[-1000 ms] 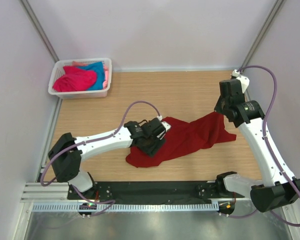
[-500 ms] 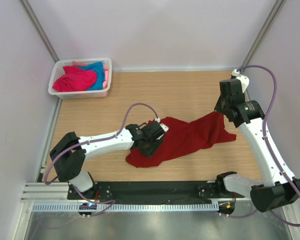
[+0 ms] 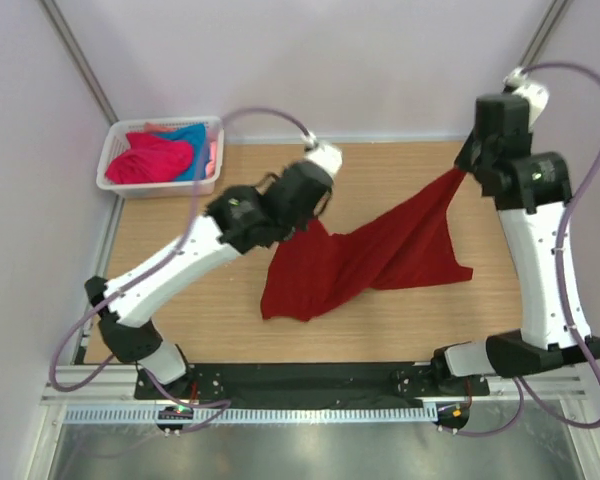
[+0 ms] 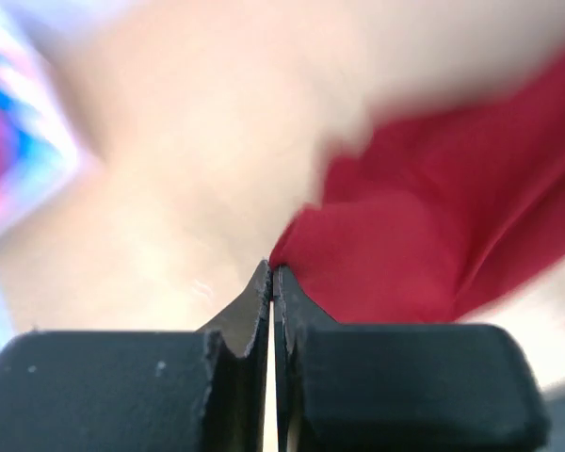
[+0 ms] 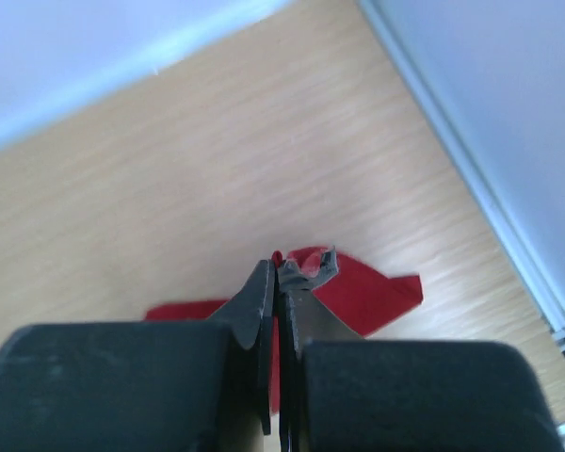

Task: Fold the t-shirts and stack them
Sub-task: Flatten the tshirt out

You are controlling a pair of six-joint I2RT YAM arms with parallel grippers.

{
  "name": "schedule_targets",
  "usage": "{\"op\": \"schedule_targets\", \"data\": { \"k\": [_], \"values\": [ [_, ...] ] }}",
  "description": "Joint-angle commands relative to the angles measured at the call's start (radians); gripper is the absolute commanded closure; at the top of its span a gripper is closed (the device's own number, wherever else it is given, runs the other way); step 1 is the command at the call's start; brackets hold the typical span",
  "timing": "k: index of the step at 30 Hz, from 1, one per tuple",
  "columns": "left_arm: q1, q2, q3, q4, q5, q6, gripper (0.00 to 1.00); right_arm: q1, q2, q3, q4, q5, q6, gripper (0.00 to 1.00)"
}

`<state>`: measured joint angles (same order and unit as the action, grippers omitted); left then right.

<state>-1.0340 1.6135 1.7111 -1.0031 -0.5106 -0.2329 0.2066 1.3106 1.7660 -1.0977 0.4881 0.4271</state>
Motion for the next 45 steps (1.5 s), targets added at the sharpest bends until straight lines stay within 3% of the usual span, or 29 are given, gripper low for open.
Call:
{"op": "schedule_targets", "data": {
  "k": [1, 3, 4, 7, 12, 14, 20, 21, 24, 25, 27, 28, 30, 34, 36, 37, 38, 41, 43, 45],
  "values": [
    [0.0, -0.093, 0.409, -0.19, -0.368, 0.133, 1.0, -0.012, 0.082, 0.418, -0.126, 0.118, -0.048, 0.99],
    [-0.006, -0.096, 0.523, -0.213, -0.432, 0.168, 1.0, -0.015, 0.119, 0.559, -0.165, 0.165, -0.03, 0.99],
    [-0.009, -0.122, 0.56, -0.178, -0.487, 0.216, 1.0, -0.016, 0.162, 0.708, -0.216, 0.174, -0.019, 0.99],
    [-0.037, -0.202, 0.497, -0.056, -0.548, 0.35, 1.0, -0.015, 0.15, 0.84, -0.225, 0.182, 0.021, 0.99],
    [-0.214, -0.34, 0.499, 0.113, -0.692, 0.441, 1.0, -0.015, -0.121, 0.53, 0.011, 0.145, 0.078, 0.99],
    [-0.274, -0.363, 0.509, 0.126, -0.733, 0.452, 1.0, -0.016, -0.224, 0.484, 0.033, 0.168, 0.104, 0.99],
    [-0.576, -0.386, 0.519, 0.204, -0.839, 0.481, 1.0, -0.016, -0.329, 0.489, 0.019, 0.135, 0.099, 0.99],
    [-0.599, -0.376, 0.493, 0.249, -0.867, 0.566, 1.0, -0.015, -0.344, 0.486, 0.013, 0.124, 0.101, 0.99],
    [-0.644, -0.357, 0.415, 0.594, -0.899, 0.853, 1.0, -0.016, -0.341, 0.495, -0.002, 0.112, 0.081, 0.99],
    [-0.644, -0.342, 0.366, 0.827, -0.895, 1.103, 1.0, -0.018, -0.337, 0.507, -0.004, 0.109, 0.075, 0.99],
    [-0.644, -0.314, 0.343, 1.083, -0.878, 1.333, 1.0, -0.016, -0.324, 0.518, 0.015, 0.103, 0.046, 0.99],
    [-0.643, -0.284, 0.361, 1.324, -0.843, 1.542, 1.0, -0.015, -0.304, 0.517, 0.024, 0.093, 0.033, 0.99],
    [-0.641, -0.256, 0.434, 1.396, -0.803, 1.601, 1.0, -0.015, -0.26, 0.526, 0.024, 0.058, 0.015, 0.99],
    [-0.546, -0.263, 0.528, 1.234, -0.662, 1.482, 1.0, -0.016, -0.137, 0.546, 0.044, -0.037, 0.007, 0.99],
    [-0.412, -0.287, 0.538, 1.108, -0.565, 1.291, 1.0, -0.015, -0.059, 0.581, 0.068, -0.068, 0.007, 0.99],
    [-0.358, -0.284, 0.553, 0.91, -0.527, 1.19, 1.0, -0.016, -0.022, 0.605, 0.068, -0.086, 0.006, 0.99],
    [-0.256, -0.259, 0.574, 0.824, -0.453, 1.053, 1.0, -0.016, 0.031, 0.627, 0.067, -0.092, 0.002, 0.99],
    [-0.079, -0.176, 0.616, 0.518, -0.364, 0.87, 1.0, -0.015, 0.107, 0.652, 0.081, -0.127, -0.011, 0.99],
    [0.01, -0.097, 0.642, 0.335, -0.222, 0.652, 1.0, -0.016, 0.122, 0.621, 0.085, -0.135, -0.019, 0.99],
    [0.153, -0.067, 0.592, 0.272, -0.054, 0.466, 1.0, -0.015, 0.133, 0.569, 0.096, -0.143, -0.036, 0.99]
  ]
}}
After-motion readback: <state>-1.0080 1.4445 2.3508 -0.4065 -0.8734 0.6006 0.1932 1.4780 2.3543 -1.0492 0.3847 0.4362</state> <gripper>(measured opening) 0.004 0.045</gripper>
